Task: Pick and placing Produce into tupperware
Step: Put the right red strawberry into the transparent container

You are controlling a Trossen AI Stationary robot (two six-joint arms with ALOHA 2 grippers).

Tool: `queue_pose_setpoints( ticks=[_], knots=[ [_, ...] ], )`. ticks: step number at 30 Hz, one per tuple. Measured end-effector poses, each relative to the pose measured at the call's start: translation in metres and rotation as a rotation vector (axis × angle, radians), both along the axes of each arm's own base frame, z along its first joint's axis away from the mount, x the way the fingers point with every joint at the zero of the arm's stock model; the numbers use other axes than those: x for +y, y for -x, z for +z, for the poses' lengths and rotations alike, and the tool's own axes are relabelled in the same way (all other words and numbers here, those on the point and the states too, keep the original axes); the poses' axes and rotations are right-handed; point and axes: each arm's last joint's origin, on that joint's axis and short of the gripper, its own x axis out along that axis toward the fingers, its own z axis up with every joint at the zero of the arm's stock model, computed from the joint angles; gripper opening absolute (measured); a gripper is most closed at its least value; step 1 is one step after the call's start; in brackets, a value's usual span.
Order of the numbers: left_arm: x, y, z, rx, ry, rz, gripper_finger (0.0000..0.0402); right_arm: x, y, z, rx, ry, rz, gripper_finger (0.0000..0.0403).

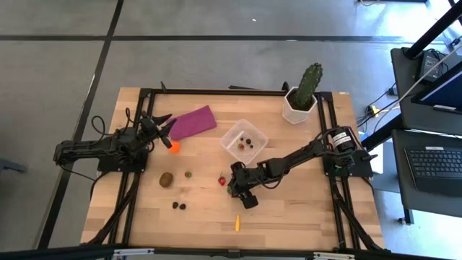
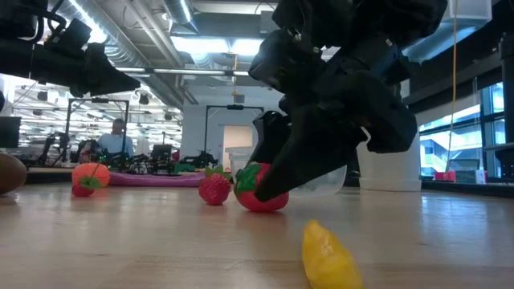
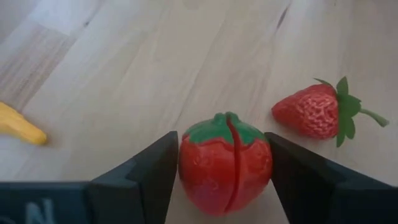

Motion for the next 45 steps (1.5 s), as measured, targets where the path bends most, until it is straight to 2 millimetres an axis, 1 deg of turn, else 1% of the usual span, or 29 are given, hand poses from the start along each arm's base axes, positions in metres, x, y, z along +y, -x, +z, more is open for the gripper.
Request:
queue_pose_setpoints(
  ticks=[8,13,15,17,19,22,24,26,30,31,34,37,39,40,43,45],
  knots=[
    [0.000,0.000,0.000,0.000,0.000,0.000,0.0124,0.000,0.000,0.000,0.006,-0.016,-0.017,0.0175],
    [0.000,0.000,0.000,0.000,0.000,0.000,0.0124,0.000,0.000,0.000,0.025,-0.053,-0.056,0.0174],
    [0.000,0.000,0.000,0.000,0.000,0.000,0.0124,-0.001,0.001,0.002,0.052,-0.117,-0.064,0.0175],
    [0.000,0.000,0.000,0.000,0.000,0.000,0.0124,-0.003,0.003,0.007,0.092,-0.217,-0.049,0.0174],
    [0.000,0.000,0.000,0.000,0.000,0.000,0.0124,-0.008,0.003,0.021,0.133,-0.317,-0.033,0.0173],
    [0.000,0.000,0.000,0.000,0.000,0.000,0.0124,-0.020,-0.003,0.056,0.115,-0.449,0.005,0.0173],
    [0.000,0.000,0.000,-0.001,0.000,0.000,0.0124,-0.032,-0.006,0.081,0.088,-0.477,0.007,0.0174],
    [0.000,0.000,0.000,0.000,0.000,0.000,0.0124,-0.046,-0.010,0.108,0.019,-0.471,0.009,0.0175],
    [0.000,0.000,0.000,0.000,0.000,0.000,0.0124,-0.078,-0.013,0.169,-0.158,-0.442,-0.021,0.0175],
    [0.000,0.000,0.000,0.000,0.000,0.000,0.0124,-0.086,-0.011,0.183,-0.173,-0.422,-0.050,0.0175],
    [0.000,0.000,0.000,0.000,0.000,0.000,0.0124,-0.107,-0.005,0.212,-0.158,-0.294,-0.173,0.0176],
    [0.000,0.000,0.000,0.000,0.000,0.000,0.0124,-0.126,0.004,0.231,-0.082,-0.144,-0.342,0.0176],
    [0.000,0.000,0.000,0.000,0.000,0.000,0.0124,-0.138,0.009,0.238,-0.036,-0.081,-0.440,0.0176],
    [0.000,0.000,0.000,0.000,0.000,0.000,0.0124,-0.144,0.013,0.239,0.006,-0.072,-0.480,0.0176],
    [0.000,0.000,0.000,0.000,0.000,0.000,0.0124,-0.159,0.019,0.231,0.102,-0.060,-0.529,0.0176],
    [0.000,0.000,0.000,0.000,0.000,0.000,0.0124,-0.166,0.022,0.220,0.174,-0.049,-0.543,0.0176]
  ],
)
